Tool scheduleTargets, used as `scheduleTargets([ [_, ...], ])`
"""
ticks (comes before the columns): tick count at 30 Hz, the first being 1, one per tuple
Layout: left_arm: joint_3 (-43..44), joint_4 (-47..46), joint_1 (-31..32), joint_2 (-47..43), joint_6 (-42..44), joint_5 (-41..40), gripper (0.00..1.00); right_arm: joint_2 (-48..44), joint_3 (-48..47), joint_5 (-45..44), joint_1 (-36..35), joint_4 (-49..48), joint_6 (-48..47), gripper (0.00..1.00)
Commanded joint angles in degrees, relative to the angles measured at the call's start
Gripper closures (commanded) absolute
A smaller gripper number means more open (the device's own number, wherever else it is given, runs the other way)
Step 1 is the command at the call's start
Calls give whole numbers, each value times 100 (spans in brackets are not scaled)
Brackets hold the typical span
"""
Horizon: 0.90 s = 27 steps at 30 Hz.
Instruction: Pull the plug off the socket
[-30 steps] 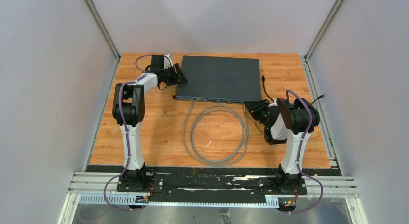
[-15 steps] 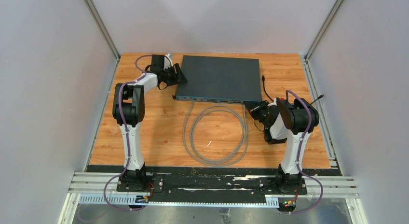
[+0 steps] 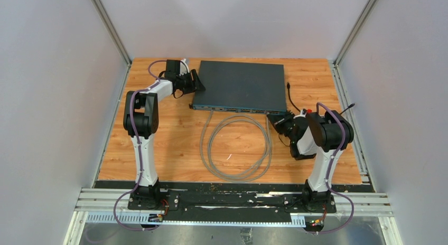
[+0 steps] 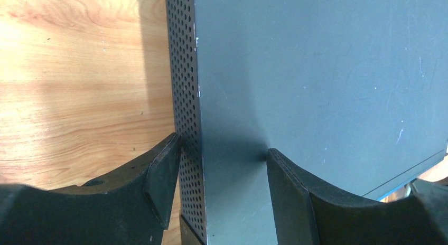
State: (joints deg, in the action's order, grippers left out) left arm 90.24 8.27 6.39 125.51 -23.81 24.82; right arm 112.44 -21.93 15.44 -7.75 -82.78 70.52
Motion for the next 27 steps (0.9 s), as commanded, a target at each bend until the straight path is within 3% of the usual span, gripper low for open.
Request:
scheduleTargets([
  [1,-76,606,2,316,116,-350,41,-133,432,107,-140,-82,-235,100],
  [8,-58,620,2,348,87,-327,40,-359,644,188,-252,-304,-373,100],
  [12,-88,598,2,274,167,-330,40,-757,567,194,-253,475,-739,100],
  [16,-216,537,2,85,261,-492,39,-1582,374,135,-319,2303,-1419,66],
  [23,-529,377,2,-576,465,-693,36,-3637,-286,-924,-427,6502,-2975,28],
  [27,-629,589,-3,-1218,639,-1142,28,-4394,-739,-1142,-461,8022,-3941,8],
])
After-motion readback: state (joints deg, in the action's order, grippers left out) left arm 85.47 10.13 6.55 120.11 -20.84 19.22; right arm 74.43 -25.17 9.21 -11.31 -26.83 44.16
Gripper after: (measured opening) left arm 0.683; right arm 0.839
